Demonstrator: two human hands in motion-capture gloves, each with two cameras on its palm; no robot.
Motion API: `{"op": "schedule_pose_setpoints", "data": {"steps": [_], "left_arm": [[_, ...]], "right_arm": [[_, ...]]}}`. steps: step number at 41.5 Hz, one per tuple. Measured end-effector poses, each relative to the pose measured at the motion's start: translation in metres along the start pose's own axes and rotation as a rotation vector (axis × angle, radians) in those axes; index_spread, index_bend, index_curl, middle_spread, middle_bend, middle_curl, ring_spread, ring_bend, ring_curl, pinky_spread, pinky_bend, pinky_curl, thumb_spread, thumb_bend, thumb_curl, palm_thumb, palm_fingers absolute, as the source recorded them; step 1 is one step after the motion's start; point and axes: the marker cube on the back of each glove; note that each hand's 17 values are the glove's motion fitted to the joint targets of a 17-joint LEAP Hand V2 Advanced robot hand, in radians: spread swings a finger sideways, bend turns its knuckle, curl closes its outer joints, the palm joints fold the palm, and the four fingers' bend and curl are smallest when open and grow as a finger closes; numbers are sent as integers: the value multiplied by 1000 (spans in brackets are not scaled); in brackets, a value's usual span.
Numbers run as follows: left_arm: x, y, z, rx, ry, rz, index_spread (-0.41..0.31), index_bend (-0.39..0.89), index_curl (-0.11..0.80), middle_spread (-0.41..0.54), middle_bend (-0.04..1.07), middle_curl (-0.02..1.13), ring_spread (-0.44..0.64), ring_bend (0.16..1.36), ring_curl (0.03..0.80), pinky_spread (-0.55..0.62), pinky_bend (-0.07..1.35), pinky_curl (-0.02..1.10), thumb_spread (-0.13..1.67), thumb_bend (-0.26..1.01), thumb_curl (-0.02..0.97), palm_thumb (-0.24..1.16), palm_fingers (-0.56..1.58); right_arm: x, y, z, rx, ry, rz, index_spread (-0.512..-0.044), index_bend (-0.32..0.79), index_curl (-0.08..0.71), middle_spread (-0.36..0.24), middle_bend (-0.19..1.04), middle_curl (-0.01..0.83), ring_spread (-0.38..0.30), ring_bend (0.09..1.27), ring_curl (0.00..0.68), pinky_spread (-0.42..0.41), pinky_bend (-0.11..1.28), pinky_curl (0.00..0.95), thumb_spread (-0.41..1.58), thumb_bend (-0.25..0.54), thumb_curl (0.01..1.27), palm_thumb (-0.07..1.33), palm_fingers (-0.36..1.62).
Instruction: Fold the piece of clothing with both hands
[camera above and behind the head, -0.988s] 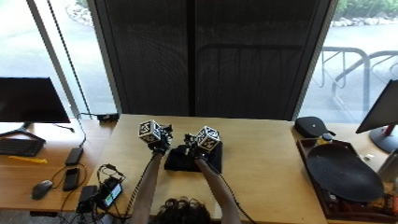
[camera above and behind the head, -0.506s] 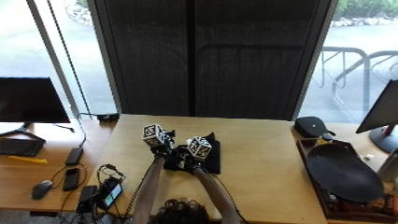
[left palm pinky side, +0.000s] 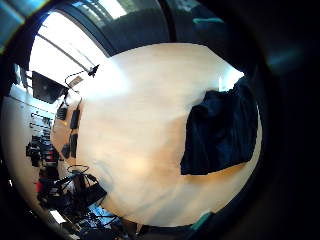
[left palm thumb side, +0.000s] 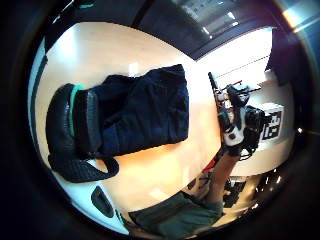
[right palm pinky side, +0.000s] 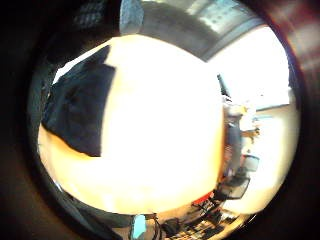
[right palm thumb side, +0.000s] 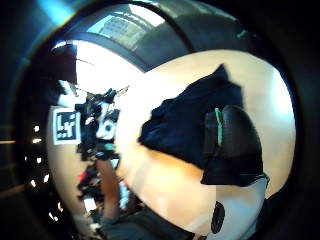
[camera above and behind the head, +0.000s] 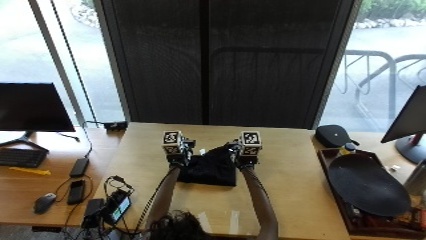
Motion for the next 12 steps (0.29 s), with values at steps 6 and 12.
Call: {"op": "schedule_pose_setpoints", "data": {"steps": [6, 12], "left_arm": [[21, 9, -5, -58, 45, 31, -99, 135, 340, -59, 190, 427, 135, 469, 335, 338, 304, 378, 1498, 138, 302, 491, 442], [27, 3, -10, 16, 23, 47, -97, 133, 335, -51, 185, 423, 148, 488, 339, 339, 308, 383, 1473, 108, 298, 460, 421]], "right_arm": [[38, 3, -9, -12, 169, 150, -290, 199, 315, 84, 126, 370, 84, 179, 340, 231, 518, 341, 1371, -13, 453, 757, 346], [47, 13, -12, -49, 183, 178, -311, 195, 334, 79, 127, 338, 115, 177, 322, 269, 535, 343, 1409, -12, 433, 726, 274]]}}
